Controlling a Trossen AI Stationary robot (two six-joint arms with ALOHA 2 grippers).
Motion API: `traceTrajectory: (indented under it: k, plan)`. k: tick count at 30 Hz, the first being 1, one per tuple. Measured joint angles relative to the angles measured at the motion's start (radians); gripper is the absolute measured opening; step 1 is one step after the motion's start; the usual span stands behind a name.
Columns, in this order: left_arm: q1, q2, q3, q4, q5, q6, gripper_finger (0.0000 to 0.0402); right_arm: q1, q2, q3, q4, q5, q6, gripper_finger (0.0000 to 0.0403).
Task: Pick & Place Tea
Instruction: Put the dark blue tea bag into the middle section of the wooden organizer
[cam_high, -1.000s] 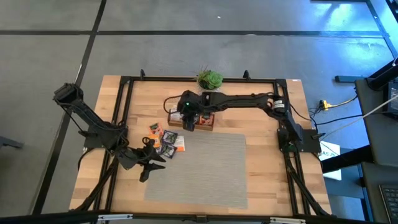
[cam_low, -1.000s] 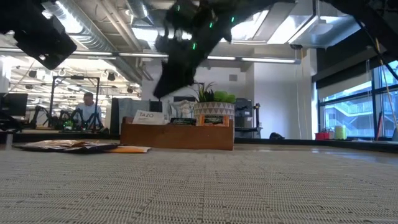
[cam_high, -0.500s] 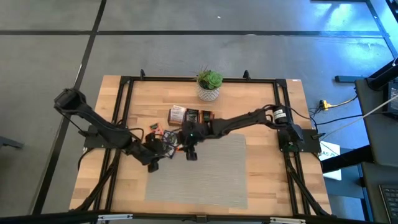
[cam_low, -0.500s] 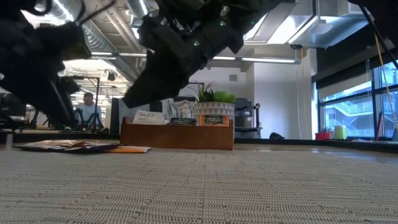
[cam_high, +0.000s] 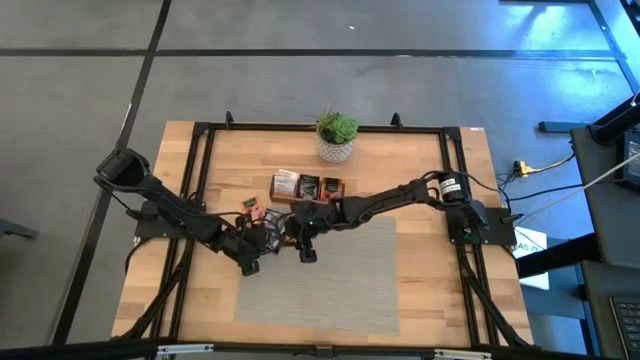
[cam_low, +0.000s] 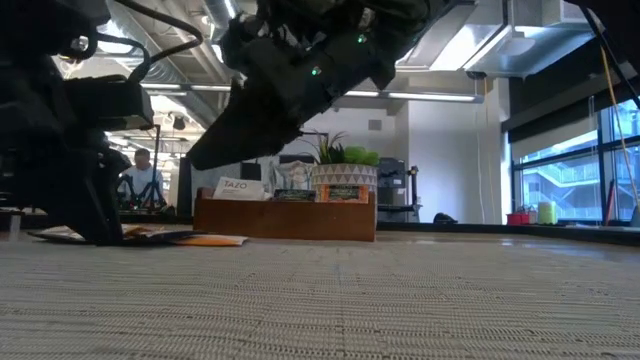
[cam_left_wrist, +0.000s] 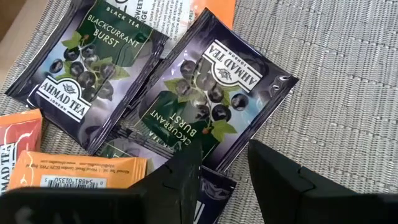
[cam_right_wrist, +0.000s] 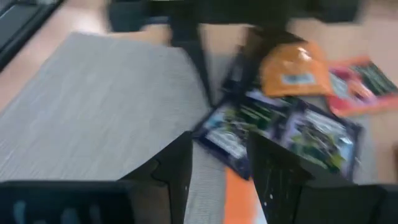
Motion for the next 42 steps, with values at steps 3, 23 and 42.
traceTrajectory:
  k: [3, 23, 42]
  plan:
    - [0.000, 0.001, -0.001, 0.001, 0.000, 0.000, 0.0127, -0.002, 0.011, 0.000, -0.012, 0.025, 0.010, 0.0154]
    - [0.000, 0.003, -0.003, 0.018, 0.003, -0.003, 0.0127, 0.067, 0.123, 0.001, 0.084, 0.220, -0.728, 0.0154]
    - [0.000, 0.005, -0.004, 0.028, 0.002, -0.003, 0.0127, 0.077, 0.157, 0.005, 0.132, 0.298, -0.897, 0.0154]
